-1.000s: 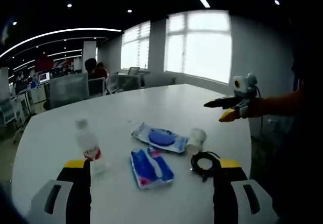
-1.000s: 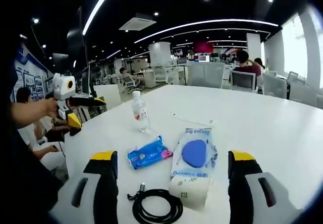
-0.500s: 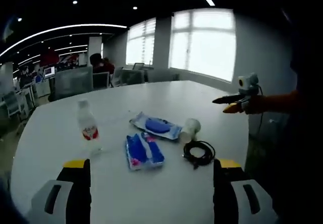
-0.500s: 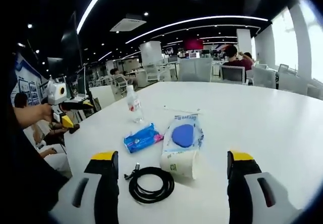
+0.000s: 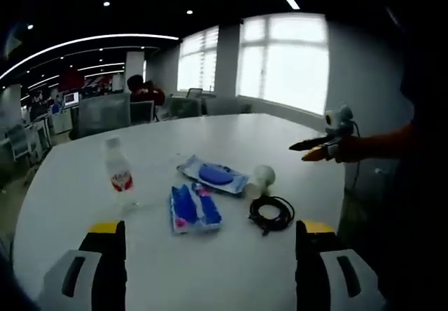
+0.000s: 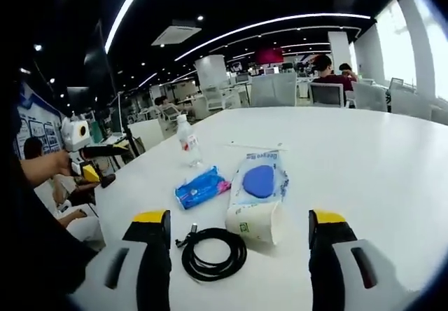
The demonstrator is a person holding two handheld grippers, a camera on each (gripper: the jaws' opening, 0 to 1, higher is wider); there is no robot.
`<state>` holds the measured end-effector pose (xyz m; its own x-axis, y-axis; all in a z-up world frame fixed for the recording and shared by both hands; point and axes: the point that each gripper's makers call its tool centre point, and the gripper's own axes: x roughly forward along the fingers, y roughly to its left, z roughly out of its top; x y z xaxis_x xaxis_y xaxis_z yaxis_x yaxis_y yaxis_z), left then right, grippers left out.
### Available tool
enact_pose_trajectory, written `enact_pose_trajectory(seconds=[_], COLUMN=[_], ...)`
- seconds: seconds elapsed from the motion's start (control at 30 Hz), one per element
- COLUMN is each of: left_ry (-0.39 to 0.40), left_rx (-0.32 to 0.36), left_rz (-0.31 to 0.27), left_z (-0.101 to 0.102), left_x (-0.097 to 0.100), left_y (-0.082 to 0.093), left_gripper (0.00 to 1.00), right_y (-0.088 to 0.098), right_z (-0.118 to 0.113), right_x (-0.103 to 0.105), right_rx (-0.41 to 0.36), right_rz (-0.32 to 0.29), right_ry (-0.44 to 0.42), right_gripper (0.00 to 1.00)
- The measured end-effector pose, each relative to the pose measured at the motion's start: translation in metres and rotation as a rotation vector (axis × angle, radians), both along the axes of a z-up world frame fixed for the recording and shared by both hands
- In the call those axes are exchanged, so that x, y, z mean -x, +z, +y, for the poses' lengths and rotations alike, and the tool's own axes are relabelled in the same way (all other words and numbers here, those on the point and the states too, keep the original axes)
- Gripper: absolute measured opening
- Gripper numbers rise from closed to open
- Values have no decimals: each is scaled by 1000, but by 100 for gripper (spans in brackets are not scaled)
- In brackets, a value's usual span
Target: Arrange the tabletop items into an orderly group along one side of the table until the central work area is clear of visible clutter.
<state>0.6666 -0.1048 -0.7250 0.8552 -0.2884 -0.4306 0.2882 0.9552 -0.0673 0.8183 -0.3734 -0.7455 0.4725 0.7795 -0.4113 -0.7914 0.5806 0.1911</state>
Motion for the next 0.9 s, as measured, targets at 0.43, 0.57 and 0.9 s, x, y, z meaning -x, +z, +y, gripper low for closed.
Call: enact_pose_trajectory(seconds=[0.43,0.57,0.9], left_ry=[13,19,32], left_rx=[-23,-8,42], left_rz=[4,-6,-74], left_z=[12,14,-1], left_x=[8,11,22], left_y=[-4,-1,16], left_gripper=[100,100,100], right_y=[-44,-57,-54], right_z=[14,21,40], right_x=[-22,-26,-37], right_rx=[8,-45,-177], right_rz=[115,201,292], right_ry=[50,62,89], right_gripper=[69,64,55])
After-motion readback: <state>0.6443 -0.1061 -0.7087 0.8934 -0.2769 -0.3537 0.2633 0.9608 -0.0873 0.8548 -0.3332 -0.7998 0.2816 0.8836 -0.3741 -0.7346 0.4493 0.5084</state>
